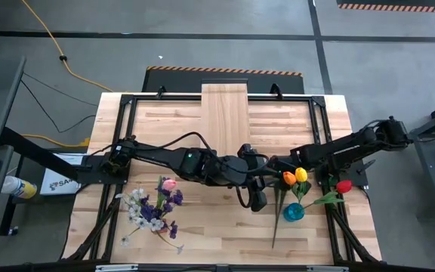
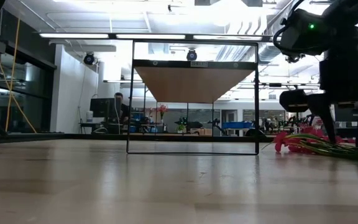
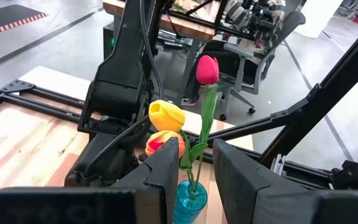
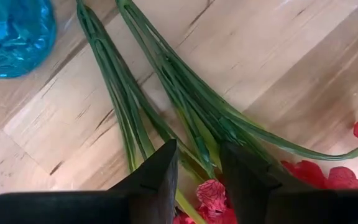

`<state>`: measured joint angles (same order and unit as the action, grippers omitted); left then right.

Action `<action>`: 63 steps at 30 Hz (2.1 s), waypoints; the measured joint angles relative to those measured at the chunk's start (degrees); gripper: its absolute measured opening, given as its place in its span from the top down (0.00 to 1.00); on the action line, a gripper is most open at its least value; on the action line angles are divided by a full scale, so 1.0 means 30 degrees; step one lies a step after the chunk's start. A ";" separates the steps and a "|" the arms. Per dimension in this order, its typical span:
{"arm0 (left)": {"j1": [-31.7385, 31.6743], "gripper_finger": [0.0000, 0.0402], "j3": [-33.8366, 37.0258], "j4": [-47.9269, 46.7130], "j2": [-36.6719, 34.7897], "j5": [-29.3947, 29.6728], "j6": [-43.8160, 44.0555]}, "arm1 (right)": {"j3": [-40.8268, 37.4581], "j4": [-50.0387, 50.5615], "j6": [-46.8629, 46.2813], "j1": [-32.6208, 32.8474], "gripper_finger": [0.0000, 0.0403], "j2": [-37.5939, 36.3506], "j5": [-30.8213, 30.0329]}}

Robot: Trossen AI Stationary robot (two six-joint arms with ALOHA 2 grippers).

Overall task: Pick and place flowers into a vace then onto a shelf
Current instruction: Put the red flowers into the blue vase

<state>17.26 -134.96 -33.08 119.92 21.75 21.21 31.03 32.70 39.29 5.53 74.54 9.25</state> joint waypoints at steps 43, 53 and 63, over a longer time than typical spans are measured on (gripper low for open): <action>0.0007 0.67 0.0000 -0.0313 0.0022 -0.0093 -0.0029 | 0.0000 0.5844 0.1662 -0.5054 1.00 -0.6602 -0.6311; 0.0007 0.67 0.0000 -0.0302 0.0022 -0.0093 0.0278 | 0.0000 0.6685 0.2431 -0.6237 1.00 -0.8180 -0.8574; 0.0000 0.67 0.0000 -0.0291 0.0022 -0.0100 0.0510 | -0.0006 0.6207 0.4375 -0.6517 1.00 -0.9266 -1.1237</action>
<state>17.26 -134.96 -33.95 119.98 21.45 22.74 31.01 51.32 52.41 -14.02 46.75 -24.46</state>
